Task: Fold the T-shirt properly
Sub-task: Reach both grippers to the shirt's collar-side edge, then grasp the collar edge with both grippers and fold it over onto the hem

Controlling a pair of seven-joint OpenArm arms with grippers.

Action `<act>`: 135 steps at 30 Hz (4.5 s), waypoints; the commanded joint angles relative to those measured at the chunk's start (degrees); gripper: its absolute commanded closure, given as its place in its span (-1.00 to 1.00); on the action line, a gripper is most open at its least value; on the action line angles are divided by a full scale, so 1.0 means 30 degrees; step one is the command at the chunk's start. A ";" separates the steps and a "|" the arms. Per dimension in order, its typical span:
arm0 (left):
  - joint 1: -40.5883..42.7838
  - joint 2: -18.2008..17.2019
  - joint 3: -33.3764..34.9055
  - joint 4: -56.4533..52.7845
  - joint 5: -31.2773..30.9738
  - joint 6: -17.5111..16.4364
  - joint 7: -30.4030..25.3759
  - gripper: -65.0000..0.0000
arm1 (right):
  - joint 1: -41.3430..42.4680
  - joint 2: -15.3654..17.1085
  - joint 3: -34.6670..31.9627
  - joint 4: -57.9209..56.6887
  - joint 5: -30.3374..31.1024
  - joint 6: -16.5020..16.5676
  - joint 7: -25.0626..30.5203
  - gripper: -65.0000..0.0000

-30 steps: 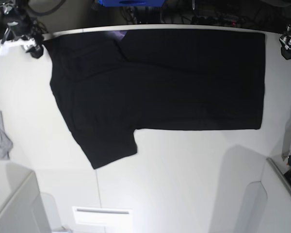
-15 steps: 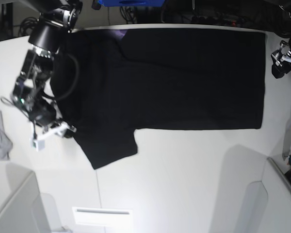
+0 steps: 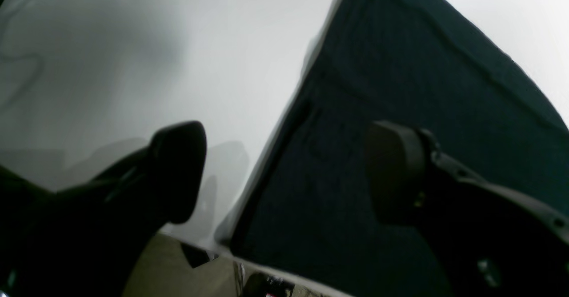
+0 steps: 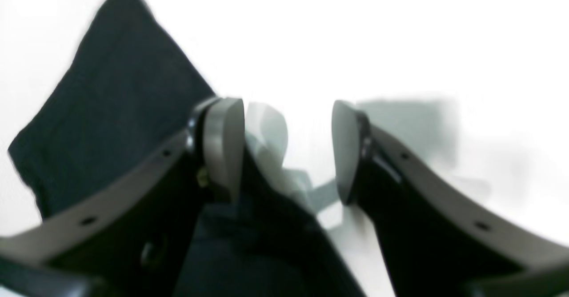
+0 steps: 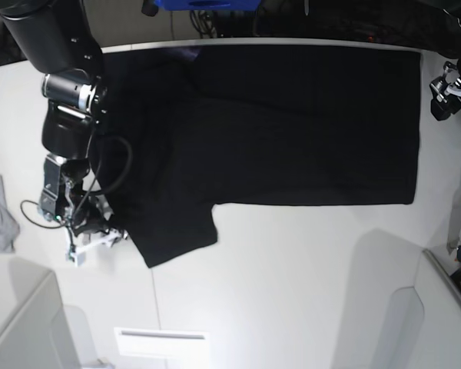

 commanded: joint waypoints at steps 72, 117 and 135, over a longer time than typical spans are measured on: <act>-1.5838 -0.1900 1.1119 -1.8182 1.1162 -0.0063 -0.5829 1.00 | -0.1413 -0.0364 -0.1805 0.2572 0.0094 0.1228 0.0100 1.00; -0.8190 -0.5709 0.7338 -0.6900 -0.2992 -0.1880 0.0618 1.00 | -0.9061 0.0105 -0.1629 1.6228 0.0211 0.1345 -0.1307 1.00; -0.3384 -0.5680 0.5990 -0.3501 -0.3021 -0.1968 0.0706 1.00 | -1.4805 -0.0950 0.0364 2.3935 0.2702 0.1345 -0.3974 1.00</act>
